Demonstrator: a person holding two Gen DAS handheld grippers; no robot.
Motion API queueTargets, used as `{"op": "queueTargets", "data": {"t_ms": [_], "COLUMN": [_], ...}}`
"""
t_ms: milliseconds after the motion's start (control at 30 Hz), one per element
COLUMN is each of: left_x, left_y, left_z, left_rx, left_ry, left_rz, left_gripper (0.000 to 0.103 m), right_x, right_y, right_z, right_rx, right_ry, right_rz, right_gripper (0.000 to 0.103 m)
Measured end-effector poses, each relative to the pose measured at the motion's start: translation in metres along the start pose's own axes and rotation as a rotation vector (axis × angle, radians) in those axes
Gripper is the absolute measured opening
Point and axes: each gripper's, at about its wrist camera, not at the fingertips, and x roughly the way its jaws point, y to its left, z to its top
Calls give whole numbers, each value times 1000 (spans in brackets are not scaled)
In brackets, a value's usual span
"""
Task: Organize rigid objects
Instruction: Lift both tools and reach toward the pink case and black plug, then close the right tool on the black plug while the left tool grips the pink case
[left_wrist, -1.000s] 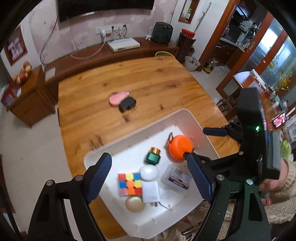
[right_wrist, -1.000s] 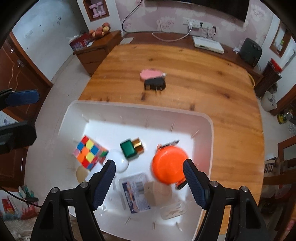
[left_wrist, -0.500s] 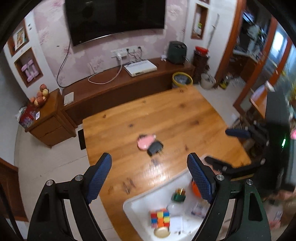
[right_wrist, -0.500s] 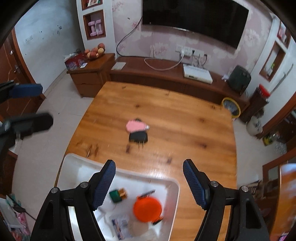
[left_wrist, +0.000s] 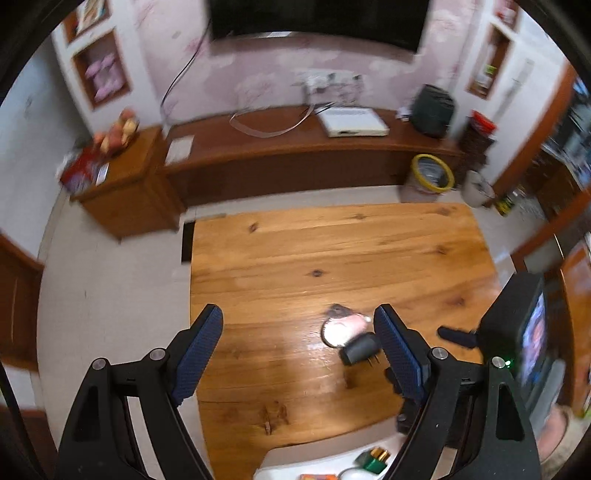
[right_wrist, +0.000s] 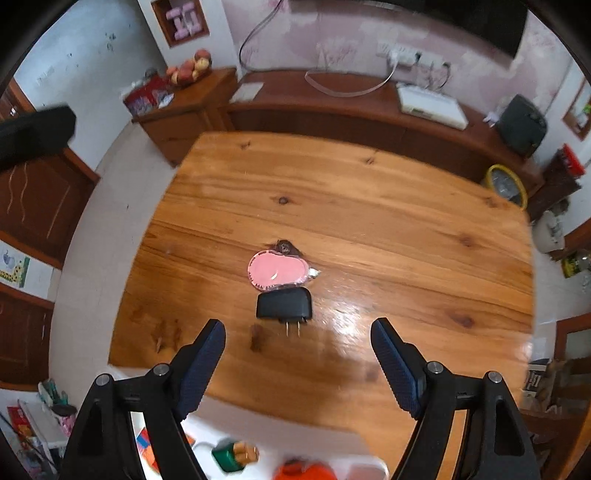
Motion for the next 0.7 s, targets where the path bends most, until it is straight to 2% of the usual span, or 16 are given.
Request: {"op": "queueTargets", "data": {"t_ms": [167, 300, 700], "left_x": [39, 58, 107], "left_y": [21, 29, 27], "left_z": [2, -3, -10], "left_rx": [-107, -136, -76], "left_ry": [77, 122, 212], "left_rz": [59, 86, 87], "left_gripper": [86, 86, 86], "right_x": [59, 94, 120], "right_y": [-1, 2, 4], "right_z": [12, 13, 10], "right_rx": [13, 1, 21], "right_ry": [118, 197, 223], "right_rz": [48, 56, -6], "right_gripper": [82, 82, 80]}}
